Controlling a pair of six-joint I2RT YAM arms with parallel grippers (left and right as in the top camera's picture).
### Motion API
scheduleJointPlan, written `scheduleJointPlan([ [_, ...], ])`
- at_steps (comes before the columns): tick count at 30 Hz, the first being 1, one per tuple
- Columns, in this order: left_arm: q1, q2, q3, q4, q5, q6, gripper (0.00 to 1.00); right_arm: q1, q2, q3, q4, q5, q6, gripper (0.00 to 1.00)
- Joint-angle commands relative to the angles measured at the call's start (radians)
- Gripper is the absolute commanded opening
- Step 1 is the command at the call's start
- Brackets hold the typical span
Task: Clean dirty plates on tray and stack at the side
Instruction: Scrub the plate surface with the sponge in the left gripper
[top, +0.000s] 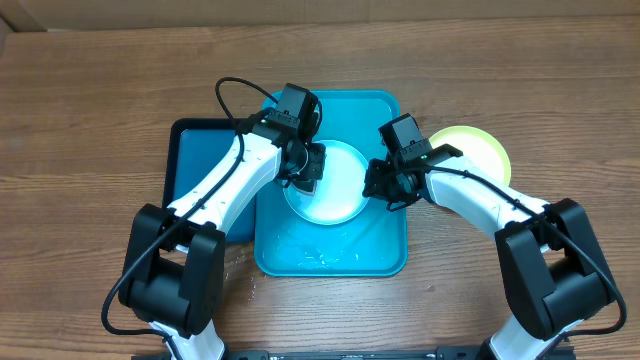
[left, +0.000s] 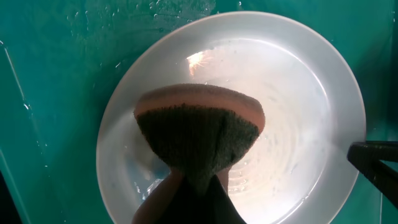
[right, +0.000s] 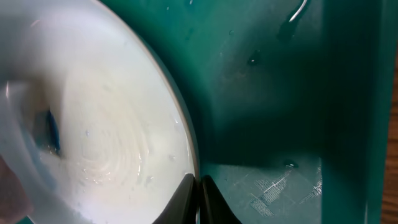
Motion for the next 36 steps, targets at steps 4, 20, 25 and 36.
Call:
scheduleJointPlan([
  [4, -0.002, 0.027, 0.003, -0.016, -0.013, -0.009, 0.04, -0.001, 0.003, -0.002, 0.013, -0.017, 0.003, 0.04],
  [20, -0.002, 0.207, 0.003, -0.011, 0.201, 0.038, 0.04, -0.001, 0.003, -0.002, 0.013, -0.021, 0.003, 0.04],
  [25, 0.026, 0.207, 0.038, -0.006, 0.432, 0.082, 0.04, -0.001, 0.003, -0.002, 0.014, -0.024, 0.003, 0.04],
  [36, 0.151, 0.124, 0.228, -0.109, 0.576, 0.113, 0.04, -0.001, 0.003, -0.002, 0.013, -0.025, 0.002, 0.04],
])
